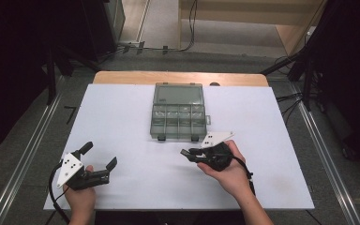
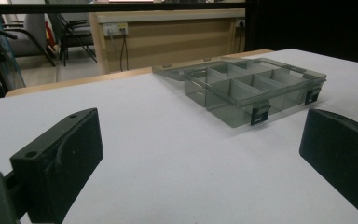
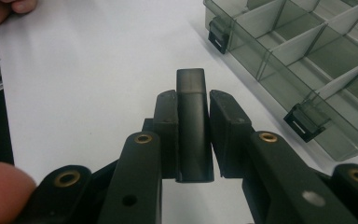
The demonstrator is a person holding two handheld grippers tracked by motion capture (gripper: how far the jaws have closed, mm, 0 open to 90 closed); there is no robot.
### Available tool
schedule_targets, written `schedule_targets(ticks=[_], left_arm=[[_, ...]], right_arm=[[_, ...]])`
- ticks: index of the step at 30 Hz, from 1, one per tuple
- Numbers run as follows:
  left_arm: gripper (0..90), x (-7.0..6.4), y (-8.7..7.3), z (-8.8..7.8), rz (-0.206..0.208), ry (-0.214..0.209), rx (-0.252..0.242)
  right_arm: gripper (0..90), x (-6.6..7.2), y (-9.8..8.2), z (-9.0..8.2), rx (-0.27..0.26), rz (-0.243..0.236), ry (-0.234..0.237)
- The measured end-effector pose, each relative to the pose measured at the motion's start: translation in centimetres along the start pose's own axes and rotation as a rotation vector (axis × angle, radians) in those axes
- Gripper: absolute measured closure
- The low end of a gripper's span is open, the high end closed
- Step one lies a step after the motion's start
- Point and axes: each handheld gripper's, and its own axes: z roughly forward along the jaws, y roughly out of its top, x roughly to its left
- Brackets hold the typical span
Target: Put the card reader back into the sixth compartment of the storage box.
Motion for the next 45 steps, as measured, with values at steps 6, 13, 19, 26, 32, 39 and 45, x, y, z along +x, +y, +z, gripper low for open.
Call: schedule_targets(ticks=[6,13,19,26,32,39,45], left_arm=[[0.0,0.0,0.0,0.0,0.000,-0.001,0.000],[0.0,0.0,0.0,0.0,0.000,-0.001,0.000],[0.0,0.0,0.0,0.0,0.001,-0.001,0.000],[0.0,0.0,0.0,0.0,0.000,-0.002,0.000],[0.0,0.0,0.0,0.0,0.000,-0.003,-0.001],[0.0,0.0,0.0,0.0,0.000,-0.003,-0.001],[0.0,0.0,0.0,0.0,-0.002,-0.004,-0.001]], right_arm=[[71.2,-0.3,0.5,0.0,-0.003,0.003,-0.006],[71.2,-0.8,0.9,0.1,-0.004,0.003,-0.011],[71.2,-1.1,1.3,0.2,0.000,0.003,-0.018],[71.2,-1.5,1.9,0.4,-0.001,0.008,-0.022],[71.2,-2.0,2.2,0.5,-0.002,0.013,-0.025],[71.2,-2.4,2.5,0.6,-0.002,0.022,-0.034],[71.2,-2.7,3.0,0.9,-0.002,0.022,-0.039]])
